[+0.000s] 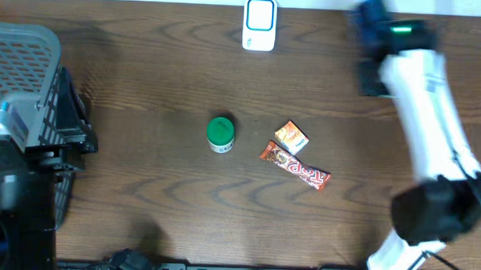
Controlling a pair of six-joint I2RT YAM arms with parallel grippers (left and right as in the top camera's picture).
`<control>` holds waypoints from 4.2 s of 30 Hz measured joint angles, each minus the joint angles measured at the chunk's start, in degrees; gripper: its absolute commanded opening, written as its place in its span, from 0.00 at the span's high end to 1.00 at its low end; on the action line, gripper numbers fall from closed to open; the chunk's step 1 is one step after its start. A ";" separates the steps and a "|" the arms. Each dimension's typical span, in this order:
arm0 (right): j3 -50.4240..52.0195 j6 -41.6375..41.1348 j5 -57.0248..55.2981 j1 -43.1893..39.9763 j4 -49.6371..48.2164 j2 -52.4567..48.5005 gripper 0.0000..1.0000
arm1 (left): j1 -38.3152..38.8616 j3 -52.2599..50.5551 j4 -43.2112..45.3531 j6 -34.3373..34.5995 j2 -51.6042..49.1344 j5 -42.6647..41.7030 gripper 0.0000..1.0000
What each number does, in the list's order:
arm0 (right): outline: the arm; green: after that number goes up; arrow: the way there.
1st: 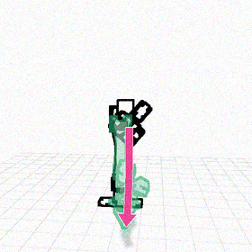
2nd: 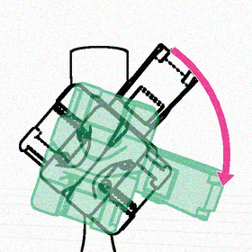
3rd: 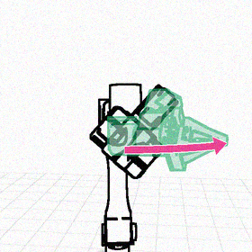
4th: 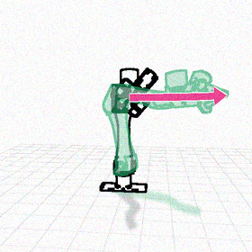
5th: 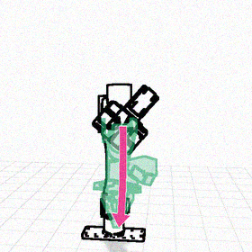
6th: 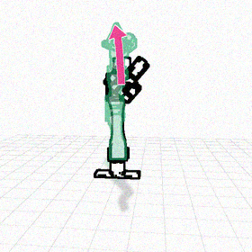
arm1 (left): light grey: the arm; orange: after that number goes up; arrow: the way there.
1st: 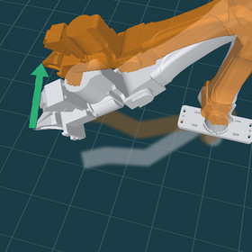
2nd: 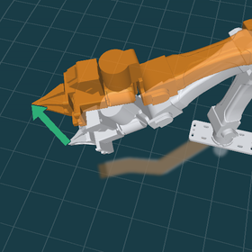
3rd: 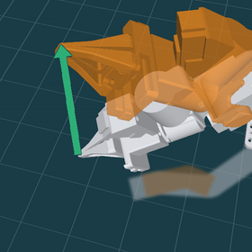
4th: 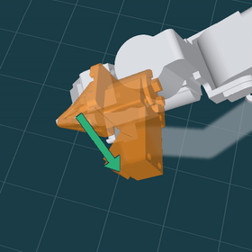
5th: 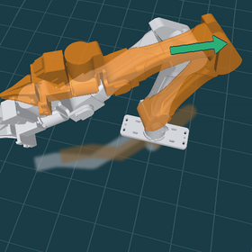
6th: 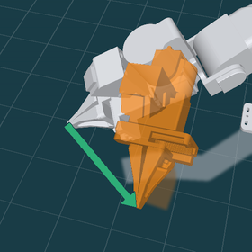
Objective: Scan the item barcode
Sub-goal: 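Carry the wipes pack right and drop it at the table's right edge, then grasp the orange snack box with the right gripper, then hold the snack box under the scanner with the right gripper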
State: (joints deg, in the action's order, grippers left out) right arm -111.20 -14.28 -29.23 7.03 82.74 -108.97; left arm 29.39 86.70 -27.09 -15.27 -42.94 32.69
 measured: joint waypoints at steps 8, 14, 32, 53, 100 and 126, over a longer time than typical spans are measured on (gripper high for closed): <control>6.45 -15.82 -8.90 -22.64 -3.26 -0.09 0.99 | 0.00 0.00 0.07 0.00 0.46 0.00 0.15; 22.60 -18.29 -8.72 -34.18 -21.68 -0.90 0.99 | 0.00 0.00 0.37 0.00 0.46 0.02 0.15; 11.56 -9.66 24.70 -26.51 -14.95 -0.94 0.01 | 0.00 0.00 0.50 0.00 0.46 0.00 0.15; 18.82 -52.94 29.40 16.04 -19.15 -1.99 0.01 | 0.00 0.00 0.59 1.79 0.48 0.00 0.15; 10.05 -26.29 46.90 10.32 6.19 -10.51 0.46 | 0.00 0.00 0.57 1.79 0.63 0.00 0.15; 7.32 -16.17 54.58 8.44 -20.02 -10.14 0.42 | 0.00 0.00 0.31 1.81 0.63 0.00 0.15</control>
State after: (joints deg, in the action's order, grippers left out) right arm -103.88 -30.46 25.34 15.46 62.72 -119.11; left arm 29.39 86.70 -26.79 -13.45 -42.30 32.69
